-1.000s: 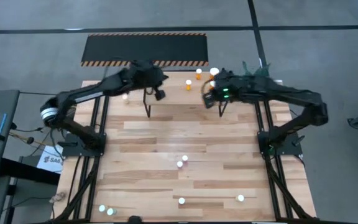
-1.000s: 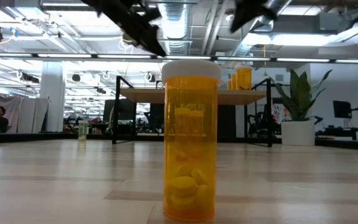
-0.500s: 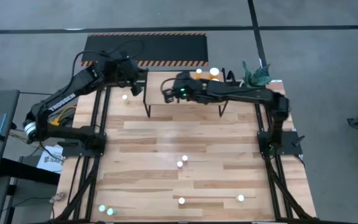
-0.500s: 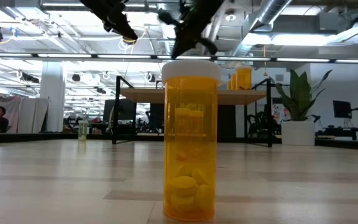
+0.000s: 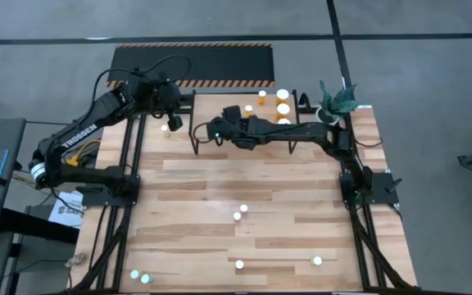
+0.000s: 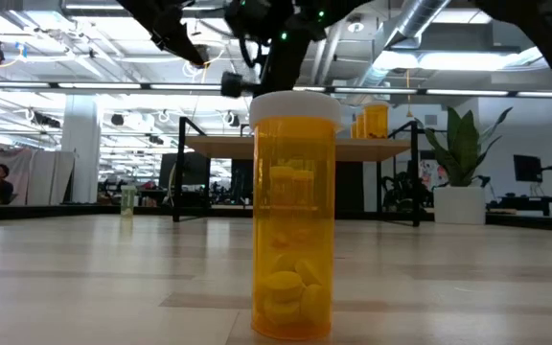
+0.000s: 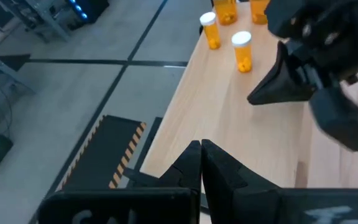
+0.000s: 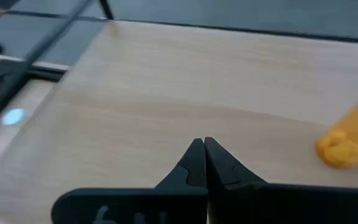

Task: Pick and place medicine bottles onto shelf by color
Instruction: Put the top small orange pill bottle on the shelf aligned with the other small orange pill bottle

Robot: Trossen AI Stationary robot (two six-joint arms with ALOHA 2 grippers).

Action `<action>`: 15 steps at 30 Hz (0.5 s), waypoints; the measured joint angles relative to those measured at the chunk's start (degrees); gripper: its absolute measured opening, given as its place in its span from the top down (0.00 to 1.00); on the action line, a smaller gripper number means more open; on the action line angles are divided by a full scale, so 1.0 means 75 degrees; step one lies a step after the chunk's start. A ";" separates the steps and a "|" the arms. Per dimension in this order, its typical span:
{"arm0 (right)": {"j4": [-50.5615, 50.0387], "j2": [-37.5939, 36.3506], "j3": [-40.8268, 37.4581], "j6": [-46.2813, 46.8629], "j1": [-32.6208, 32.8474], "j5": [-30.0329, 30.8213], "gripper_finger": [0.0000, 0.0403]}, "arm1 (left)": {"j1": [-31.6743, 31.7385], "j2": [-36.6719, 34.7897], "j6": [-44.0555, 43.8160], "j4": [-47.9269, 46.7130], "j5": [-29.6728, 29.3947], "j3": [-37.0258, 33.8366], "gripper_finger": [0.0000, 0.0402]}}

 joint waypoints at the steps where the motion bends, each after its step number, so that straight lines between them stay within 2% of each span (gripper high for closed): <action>1: 0.0051 0.0073 0.0001 0.0075 0.0001 0.0141 0.99 | 0.0000 0.0000 0.0001 -0.0007 0.0052 0.0000 1.00; 10: -0.0118 0.0176 0.0002 0.0228 -0.0072 0.1010 0.99 | 0.0000 0.0000 0.0019 -0.0104 0.0129 0.0000 1.00; 15: -0.0442 0.0164 0.0003 0.0307 -0.0116 0.1077 1.00 | 0.0000 0.0000 0.0032 -0.0104 0.0133 0.0000 1.00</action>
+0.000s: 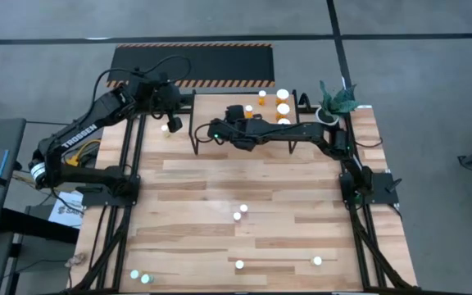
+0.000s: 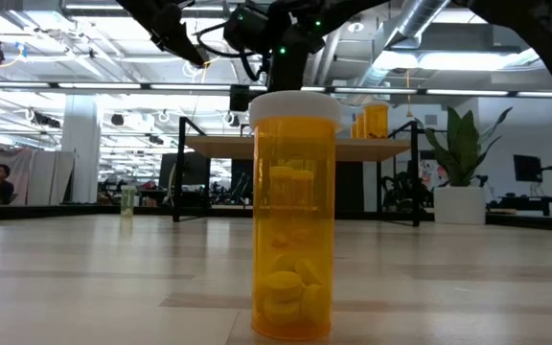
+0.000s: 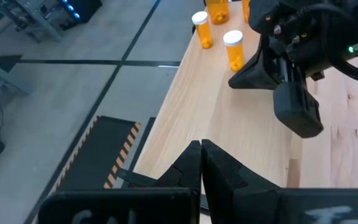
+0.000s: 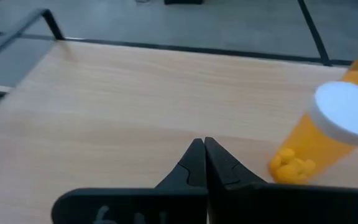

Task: Pick and place medicine bottles onto shelf by color
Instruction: Put the top small orange pill bottle on the shelf aligned with the other small orange pill bottle

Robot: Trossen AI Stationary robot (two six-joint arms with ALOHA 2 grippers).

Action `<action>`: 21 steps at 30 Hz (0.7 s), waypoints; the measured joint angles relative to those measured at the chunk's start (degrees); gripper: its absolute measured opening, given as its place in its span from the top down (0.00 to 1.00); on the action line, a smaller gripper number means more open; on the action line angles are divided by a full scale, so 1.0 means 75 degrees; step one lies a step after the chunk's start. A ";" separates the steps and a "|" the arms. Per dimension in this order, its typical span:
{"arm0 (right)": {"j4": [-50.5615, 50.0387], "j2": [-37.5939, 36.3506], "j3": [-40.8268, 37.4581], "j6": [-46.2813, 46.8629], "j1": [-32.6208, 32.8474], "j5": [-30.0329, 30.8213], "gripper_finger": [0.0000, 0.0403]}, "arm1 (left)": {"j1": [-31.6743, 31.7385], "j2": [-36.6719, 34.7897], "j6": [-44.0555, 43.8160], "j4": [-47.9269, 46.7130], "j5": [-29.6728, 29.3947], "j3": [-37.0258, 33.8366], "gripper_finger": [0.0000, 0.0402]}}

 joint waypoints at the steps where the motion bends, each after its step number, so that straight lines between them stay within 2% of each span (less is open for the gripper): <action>1: -0.0141 0.0000 -0.0002 0.0118 0.0005 0.0002 0.99 | 0.0000 0.0000 0.0006 0.0000 0.0005 0.0000 1.00; 14: -0.1068 -0.0003 -0.0003 0.0744 -0.0046 0.0204 0.99 | 0.0000 0.0003 0.0086 0.0006 0.0006 0.0000 1.00; 21: -0.1799 -0.0003 -0.0003 0.1543 -0.0046 0.0364 0.99 | 0.0000 0.0003 0.0086 0.0003 0.0005 0.0000 1.00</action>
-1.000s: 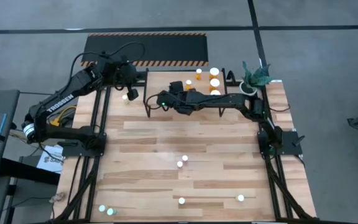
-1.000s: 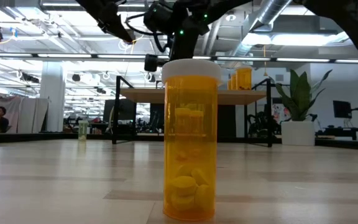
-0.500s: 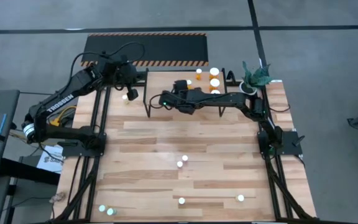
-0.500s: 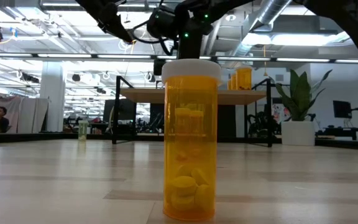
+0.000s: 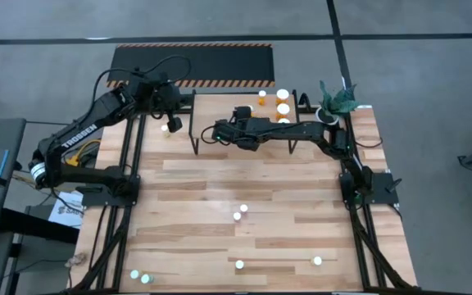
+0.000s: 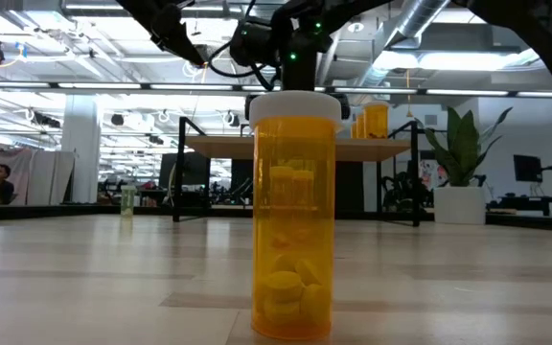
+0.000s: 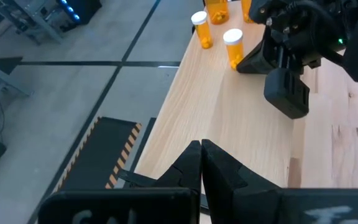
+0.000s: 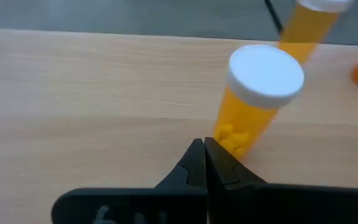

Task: Pick and place medicine bottles onto shelf by color
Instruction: Put the top small orange pill bottle on the shelf aligned with the other small orange pill bottle

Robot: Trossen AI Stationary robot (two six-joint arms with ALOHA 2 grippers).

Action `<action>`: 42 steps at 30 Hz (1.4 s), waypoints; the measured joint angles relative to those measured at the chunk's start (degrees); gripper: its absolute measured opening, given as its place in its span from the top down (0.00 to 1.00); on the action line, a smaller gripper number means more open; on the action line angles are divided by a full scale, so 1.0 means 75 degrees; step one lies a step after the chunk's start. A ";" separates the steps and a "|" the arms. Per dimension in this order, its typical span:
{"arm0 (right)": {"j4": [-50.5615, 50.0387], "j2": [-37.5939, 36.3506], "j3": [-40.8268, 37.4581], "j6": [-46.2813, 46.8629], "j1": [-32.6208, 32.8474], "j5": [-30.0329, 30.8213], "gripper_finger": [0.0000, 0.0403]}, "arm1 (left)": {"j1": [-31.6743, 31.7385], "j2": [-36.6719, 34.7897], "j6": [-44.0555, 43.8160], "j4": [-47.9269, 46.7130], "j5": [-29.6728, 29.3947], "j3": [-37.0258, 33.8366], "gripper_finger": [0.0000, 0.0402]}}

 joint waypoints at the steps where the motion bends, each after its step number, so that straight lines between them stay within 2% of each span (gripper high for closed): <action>1: -0.0162 0.0000 0.0000 0.0196 0.0000 0.0049 0.99 | 0.0000 0.0000 0.0000 0.0000 0.0000 0.0000 1.00; 6: -0.0716 0.0000 0.0000 0.0992 0.0039 0.0281 0.99 | 0.0000 0.0000 0.0001 0.0001 -0.0003 0.0000 1.00; 30: -0.1700 0.0012 -0.0003 0.1966 0.0079 0.0434 0.99 | 0.0000 0.0000 0.0000 0.0000 -0.0020 0.0000 1.00; 35: -0.1421 0.0012 -0.0003 0.1891 0.0082 0.0449 0.99 | 0.0000 0.0000 0.0000 0.0000 -0.0026 0.0000 1.00; 39: -0.0813 0.0012 -0.0006 0.1372 0.0140 0.0502 0.99 | 0.0000 0.0001 0.0003 0.0000 -0.0026 0.0000 1.00; 42: 0.0117 0.0012 -0.0006 0.0609 0.0187 0.0533 0.99 | 0.0000 0.0003 0.0001 0.0000 -0.0029 0.0000 1.00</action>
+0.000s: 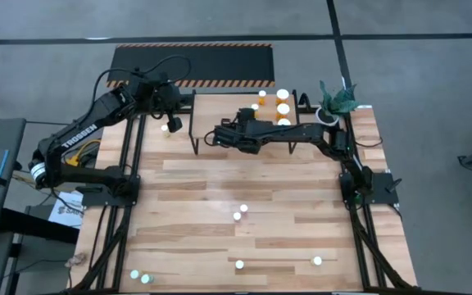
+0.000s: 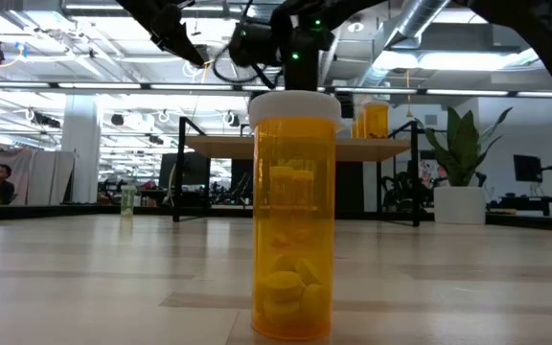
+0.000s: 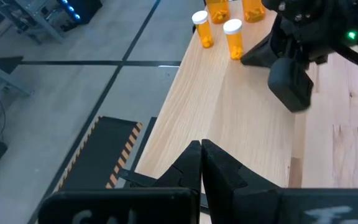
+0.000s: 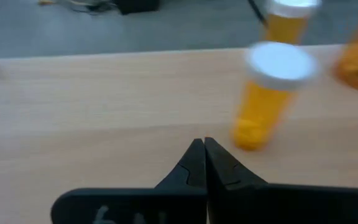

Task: Pick and place medicine bottles onto shelf by color
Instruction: Put the top small orange pill bottle on the shelf aligned with the other small orange pill bottle

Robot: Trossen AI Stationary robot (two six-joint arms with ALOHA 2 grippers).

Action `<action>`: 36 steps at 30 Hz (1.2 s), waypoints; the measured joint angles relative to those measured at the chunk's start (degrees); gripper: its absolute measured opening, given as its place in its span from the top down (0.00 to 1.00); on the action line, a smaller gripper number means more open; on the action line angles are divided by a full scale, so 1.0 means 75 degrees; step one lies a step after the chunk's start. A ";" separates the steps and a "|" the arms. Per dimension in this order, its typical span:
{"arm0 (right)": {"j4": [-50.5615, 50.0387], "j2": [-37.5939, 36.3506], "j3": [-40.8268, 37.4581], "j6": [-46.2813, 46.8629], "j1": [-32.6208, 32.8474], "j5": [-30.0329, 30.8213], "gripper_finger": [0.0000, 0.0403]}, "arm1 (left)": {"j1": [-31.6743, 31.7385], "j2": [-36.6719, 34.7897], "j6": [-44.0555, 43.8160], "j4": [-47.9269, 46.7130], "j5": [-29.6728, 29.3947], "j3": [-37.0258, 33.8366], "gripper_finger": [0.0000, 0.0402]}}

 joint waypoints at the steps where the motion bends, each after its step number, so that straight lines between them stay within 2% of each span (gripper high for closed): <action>1: 0.0345 0.0000 0.0000 -0.0298 0.0022 -0.0003 0.99 | 0.0000 -0.0002 0.0002 0.0000 0.0000 0.0000 1.00; 5: 0.1423 0.0000 0.0000 -0.1327 0.0029 0.0007 0.99 | 0.0000 0.0000 -0.0029 0.0000 -0.0003 0.0000 1.00; 10: 0.1574 0.0000 0.0000 -0.1918 -0.0090 0.0299 0.99 | 0.0000 0.0000 -0.0119 -0.0003 -0.0006 0.0000 1.00; 28: 0.0434 0.0003 0.0000 -0.1896 -0.0346 0.0694 0.99 | 0.0000 0.0000 -0.0145 -0.0006 -0.0006 0.0000 1.00; 36: -0.0339 0.0001 -0.0238 -0.0816 -0.0353 0.0723 0.99 | 0.0000 0.0000 -0.0272 -0.0006 -0.0006 0.0000 1.00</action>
